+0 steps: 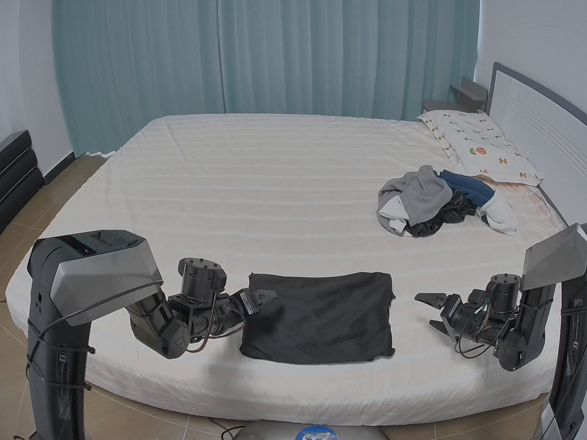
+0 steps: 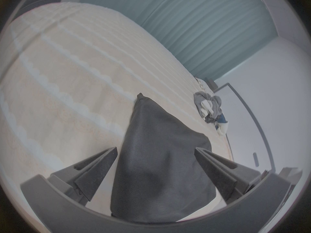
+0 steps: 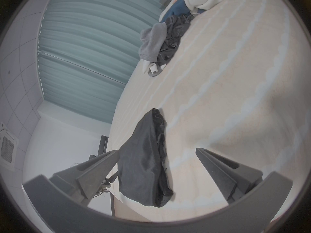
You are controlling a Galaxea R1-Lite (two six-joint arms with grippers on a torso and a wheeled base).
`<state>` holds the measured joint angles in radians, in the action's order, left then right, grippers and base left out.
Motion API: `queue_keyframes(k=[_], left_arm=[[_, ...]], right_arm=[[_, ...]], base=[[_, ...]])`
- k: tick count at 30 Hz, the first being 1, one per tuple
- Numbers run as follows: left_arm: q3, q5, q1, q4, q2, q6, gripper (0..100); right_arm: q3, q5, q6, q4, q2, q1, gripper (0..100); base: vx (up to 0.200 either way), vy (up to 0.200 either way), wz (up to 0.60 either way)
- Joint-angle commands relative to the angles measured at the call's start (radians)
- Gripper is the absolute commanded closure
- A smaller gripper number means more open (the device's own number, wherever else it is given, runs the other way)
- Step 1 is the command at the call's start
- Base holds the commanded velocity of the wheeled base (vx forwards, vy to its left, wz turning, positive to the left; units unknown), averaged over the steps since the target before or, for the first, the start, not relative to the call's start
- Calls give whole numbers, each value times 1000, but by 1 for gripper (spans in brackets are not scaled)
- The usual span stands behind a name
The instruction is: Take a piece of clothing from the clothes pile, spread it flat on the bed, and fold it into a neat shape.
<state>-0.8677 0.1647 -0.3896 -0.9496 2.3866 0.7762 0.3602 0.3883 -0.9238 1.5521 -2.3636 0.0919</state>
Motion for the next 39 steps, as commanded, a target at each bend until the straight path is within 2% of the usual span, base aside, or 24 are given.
queue_keyframes(k=[1,18,19,28,39], left_arm=[[-10,-1,6,2,23,-52,0],[-94,-10,1,3,95,-58,0],[-94,-22,1,5,97,-58,100],[-93,-97,-3,3,102,-57,100],[-79,-136,9,5,91,-57,100]], right_arm=[[-3,0,-1,9,-46,2,0],[0,-2,-1,11,-51,14,0],[0,-2,-1,11,-51,14,0],[-1,-2,0,11,-51,14,0],[-6,0,0,11,-51,14,0]], base=[[0,0,0],[0,0,0],[0,0,0],[0,0,0],[0,0,0]])
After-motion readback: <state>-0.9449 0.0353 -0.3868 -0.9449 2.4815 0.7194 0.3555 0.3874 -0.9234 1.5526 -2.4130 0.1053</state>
